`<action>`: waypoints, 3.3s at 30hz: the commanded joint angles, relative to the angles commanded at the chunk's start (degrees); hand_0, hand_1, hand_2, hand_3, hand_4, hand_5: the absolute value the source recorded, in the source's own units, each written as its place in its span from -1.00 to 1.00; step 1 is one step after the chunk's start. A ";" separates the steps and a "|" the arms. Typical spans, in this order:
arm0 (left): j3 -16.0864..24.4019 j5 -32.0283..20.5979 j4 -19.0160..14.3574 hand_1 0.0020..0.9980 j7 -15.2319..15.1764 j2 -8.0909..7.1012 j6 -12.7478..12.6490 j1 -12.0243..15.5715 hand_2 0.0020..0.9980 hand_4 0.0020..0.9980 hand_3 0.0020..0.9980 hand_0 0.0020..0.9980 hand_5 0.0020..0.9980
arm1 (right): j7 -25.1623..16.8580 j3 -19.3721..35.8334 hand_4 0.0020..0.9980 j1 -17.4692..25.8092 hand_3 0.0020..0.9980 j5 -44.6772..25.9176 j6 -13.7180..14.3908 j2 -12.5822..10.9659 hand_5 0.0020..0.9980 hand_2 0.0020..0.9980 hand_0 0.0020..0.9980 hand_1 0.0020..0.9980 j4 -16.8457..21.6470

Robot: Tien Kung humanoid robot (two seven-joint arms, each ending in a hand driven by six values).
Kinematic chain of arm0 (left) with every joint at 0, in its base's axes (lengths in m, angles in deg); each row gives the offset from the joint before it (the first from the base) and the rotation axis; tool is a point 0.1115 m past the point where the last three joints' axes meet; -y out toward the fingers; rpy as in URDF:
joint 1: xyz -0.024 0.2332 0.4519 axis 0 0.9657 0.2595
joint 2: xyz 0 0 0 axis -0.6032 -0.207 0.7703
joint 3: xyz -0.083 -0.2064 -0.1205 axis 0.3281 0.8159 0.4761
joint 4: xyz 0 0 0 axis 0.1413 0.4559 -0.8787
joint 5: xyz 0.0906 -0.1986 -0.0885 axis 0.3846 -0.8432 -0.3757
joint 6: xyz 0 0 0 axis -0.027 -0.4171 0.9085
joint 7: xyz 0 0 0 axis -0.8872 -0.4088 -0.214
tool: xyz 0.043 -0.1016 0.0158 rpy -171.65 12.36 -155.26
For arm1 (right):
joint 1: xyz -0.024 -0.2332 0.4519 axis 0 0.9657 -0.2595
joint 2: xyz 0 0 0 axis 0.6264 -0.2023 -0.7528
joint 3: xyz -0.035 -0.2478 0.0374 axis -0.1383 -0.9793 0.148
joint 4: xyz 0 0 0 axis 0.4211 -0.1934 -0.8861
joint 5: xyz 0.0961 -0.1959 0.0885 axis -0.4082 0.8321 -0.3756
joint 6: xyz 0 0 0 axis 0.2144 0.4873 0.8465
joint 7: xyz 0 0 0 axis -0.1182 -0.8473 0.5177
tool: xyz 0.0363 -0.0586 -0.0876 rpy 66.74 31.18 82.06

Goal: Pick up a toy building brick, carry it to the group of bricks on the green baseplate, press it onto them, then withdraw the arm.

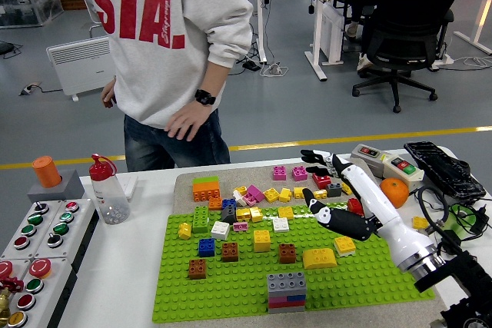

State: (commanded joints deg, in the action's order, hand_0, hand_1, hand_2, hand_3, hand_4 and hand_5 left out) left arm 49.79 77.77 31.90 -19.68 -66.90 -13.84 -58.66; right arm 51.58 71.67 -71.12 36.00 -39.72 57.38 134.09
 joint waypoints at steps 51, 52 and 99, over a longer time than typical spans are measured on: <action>0.09 0.64 0.00 0.37 -0.51 -0.11 0.18 -0.04 0.42 -0.41 0.15 0.31 1.00 | 6.23 32.91 0.03 16.29 0.51 -82.13 -12.38 6.62 0.37 0.54 0.62 0.57 -9.95; 0.05 0.59 0.00 0.37 -0.54 -0.12 0.18 -0.10 0.42 -0.41 0.15 0.31 1.00 | 6.36 33.08 0.03 16.42 0.51 -82.18 -12.46 6.68 0.37 0.54 0.62 0.57 -9.96; -0.32 2.35 0.00 0.36 0.28 0.36 0.31 0.80 0.42 -0.41 0.15 0.31 1.00 | 6.83 33.45 0.04 18.80 0.45 -82.70 -13.72 7.30 0.37 0.48 0.61 0.55 -10.40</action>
State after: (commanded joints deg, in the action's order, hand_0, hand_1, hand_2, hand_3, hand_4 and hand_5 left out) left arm 49.47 80.12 31.90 -19.40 -66.55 -13.52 -57.86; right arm 58.41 105.12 -52.32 -46.70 -53.44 64.68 123.69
